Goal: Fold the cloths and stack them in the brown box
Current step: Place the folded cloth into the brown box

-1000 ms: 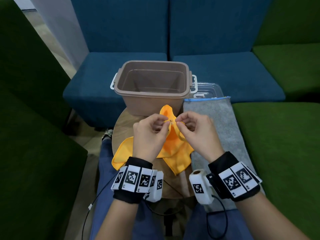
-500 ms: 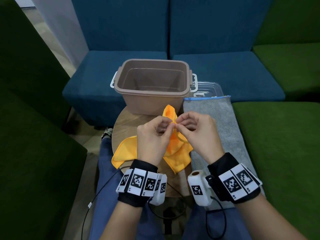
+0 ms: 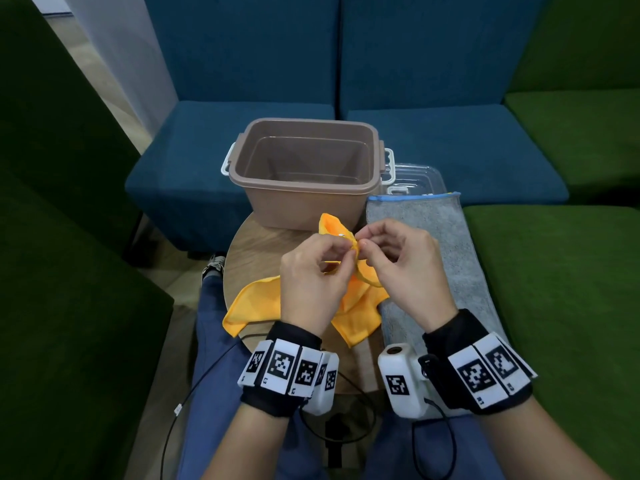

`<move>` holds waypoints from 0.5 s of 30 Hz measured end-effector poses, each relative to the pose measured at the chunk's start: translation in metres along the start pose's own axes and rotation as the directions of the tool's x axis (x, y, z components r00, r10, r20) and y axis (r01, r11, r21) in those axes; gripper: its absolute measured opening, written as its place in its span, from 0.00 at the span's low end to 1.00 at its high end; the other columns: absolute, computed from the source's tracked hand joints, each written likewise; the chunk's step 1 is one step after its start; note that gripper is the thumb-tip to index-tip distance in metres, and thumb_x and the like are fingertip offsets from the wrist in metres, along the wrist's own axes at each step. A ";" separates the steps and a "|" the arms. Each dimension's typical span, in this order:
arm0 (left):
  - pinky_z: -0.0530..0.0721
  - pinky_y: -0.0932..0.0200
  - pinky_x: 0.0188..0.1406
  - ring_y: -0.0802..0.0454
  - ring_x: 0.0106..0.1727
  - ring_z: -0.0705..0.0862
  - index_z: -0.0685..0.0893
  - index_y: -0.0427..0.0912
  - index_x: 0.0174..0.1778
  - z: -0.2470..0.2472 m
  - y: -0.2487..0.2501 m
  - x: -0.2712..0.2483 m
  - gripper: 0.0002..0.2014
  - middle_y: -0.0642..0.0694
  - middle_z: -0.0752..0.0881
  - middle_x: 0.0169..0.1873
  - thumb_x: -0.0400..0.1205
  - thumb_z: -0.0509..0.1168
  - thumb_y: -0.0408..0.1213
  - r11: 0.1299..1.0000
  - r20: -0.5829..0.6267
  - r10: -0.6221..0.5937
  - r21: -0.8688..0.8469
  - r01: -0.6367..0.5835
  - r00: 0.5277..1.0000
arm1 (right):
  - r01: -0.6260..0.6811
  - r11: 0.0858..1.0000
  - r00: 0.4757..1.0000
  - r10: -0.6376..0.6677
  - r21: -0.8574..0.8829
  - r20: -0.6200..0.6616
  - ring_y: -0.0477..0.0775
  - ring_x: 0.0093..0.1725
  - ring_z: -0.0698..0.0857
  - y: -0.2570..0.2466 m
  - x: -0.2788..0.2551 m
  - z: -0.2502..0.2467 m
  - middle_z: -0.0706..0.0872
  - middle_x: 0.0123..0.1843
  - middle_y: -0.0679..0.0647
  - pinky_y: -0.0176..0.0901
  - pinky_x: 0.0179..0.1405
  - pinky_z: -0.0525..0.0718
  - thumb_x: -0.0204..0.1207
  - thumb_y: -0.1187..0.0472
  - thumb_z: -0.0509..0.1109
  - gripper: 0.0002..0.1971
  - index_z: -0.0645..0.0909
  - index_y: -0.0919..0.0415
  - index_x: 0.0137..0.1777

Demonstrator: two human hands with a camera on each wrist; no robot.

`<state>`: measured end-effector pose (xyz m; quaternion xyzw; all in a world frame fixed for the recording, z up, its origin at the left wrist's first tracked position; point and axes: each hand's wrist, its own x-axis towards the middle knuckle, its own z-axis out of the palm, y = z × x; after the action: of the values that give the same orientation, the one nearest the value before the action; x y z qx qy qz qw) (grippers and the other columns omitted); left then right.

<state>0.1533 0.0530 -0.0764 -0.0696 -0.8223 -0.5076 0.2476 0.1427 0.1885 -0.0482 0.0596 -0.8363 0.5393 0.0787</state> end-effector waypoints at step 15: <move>0.85 0.54 0.49 0.61 0.47 0.86 0.89 0.43 0.48 -0.048 -0.035 0.004 0.07 0.54 0.89 0.45 0.79 0.66 0.35 0.999 0.153 -0.025 0.031 0.020 0.988 | 0.095 0.992 0.993 -0.089 -0.080 0.072 0.48 0.24 0.75 -0.009 0.017 -0.023 0.82 0.31 0.48 0.38 0.28 0.71 0.67 0.70 0.67 0.11 0.84 0.53 0.36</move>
<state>0.1530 -0.0057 -0.0850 -0.0955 -0.8470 -0.4914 0.1787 0.1295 0.2059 -0.0275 0.1133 -0.8565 0.4976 0.0772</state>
